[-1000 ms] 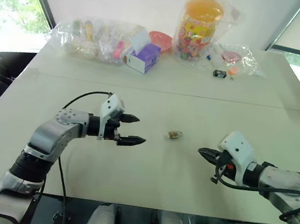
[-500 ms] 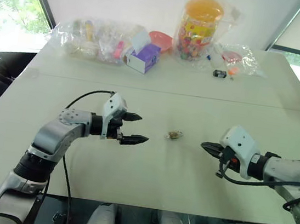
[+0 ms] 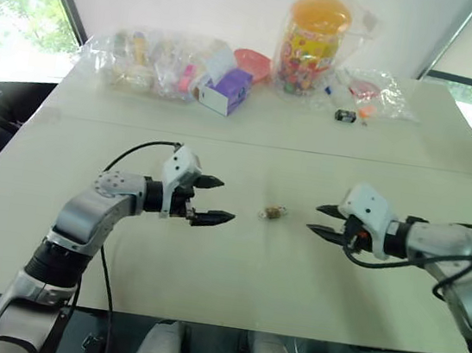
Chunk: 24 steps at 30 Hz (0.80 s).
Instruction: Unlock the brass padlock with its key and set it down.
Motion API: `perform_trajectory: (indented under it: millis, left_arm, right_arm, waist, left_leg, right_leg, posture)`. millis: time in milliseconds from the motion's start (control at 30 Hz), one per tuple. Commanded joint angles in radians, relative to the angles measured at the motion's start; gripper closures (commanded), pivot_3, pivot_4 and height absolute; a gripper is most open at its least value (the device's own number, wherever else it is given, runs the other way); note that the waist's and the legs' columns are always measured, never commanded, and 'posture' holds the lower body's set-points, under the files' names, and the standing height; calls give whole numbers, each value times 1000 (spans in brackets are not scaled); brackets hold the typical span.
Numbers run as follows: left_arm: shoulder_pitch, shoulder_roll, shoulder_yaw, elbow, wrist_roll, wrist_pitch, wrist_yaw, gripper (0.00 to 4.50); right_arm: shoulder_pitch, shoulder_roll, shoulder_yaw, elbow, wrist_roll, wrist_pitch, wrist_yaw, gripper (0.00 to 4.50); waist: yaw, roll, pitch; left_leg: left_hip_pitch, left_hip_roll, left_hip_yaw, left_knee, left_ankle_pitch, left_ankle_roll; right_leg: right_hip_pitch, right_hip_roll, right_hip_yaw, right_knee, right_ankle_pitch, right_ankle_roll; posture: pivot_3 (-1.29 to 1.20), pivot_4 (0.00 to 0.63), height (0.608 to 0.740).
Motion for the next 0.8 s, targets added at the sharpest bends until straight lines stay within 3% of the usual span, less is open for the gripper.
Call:
perform_trajectory:
  millis: [33, 67, 333, 800]
  left_arm:
    - [-22, 2, 13, -20, -4, -6, 4, 0]
    - [-22, 4, 16, -22, -6, -4, 3, 0]
    - [-4, 14, 18, -54, -9, 6, 16, 0]
    - [20, 26, 33, -94, -14, 16, 48, 0]
  right_arm:
    - [-94, 32, 60, 143, -47, -93, 69, 425]
    - [-121, 43, 77, 185, -55, -108, 93, 63]
    - [-331, 198, 195, 585, -127, -239, 248, 63]
    - [-430, 305, 235, 795, -229, -372, 338, 63]
  waist:
    - [-1, 0, 0]
    - [0, 0, 0]
    - [1, 0, 0]
    - [-5, 0, 0]
  left_leg:
    - [0, 0, 0, 0, 0, 0]
    - [0, 0, 0, 0, 0, 0]
    - [0, 0, 1, 0, 0, 0]
    - [0, 0, 1, 0, 0, 0]
  right_leg:
    - [0, 0, 0, 0, 0, 0]
    - [0, 0, 0, 0, 0, 0]
    - [0, -1, 0, 0, 0, 0]
    - [0, -2, 0, 2, 0, 0]
  posture:
    - [0, 150, 735]
    - [0, 150, 735]
    - [0, 150, 735]
    - [0, 150, 735]
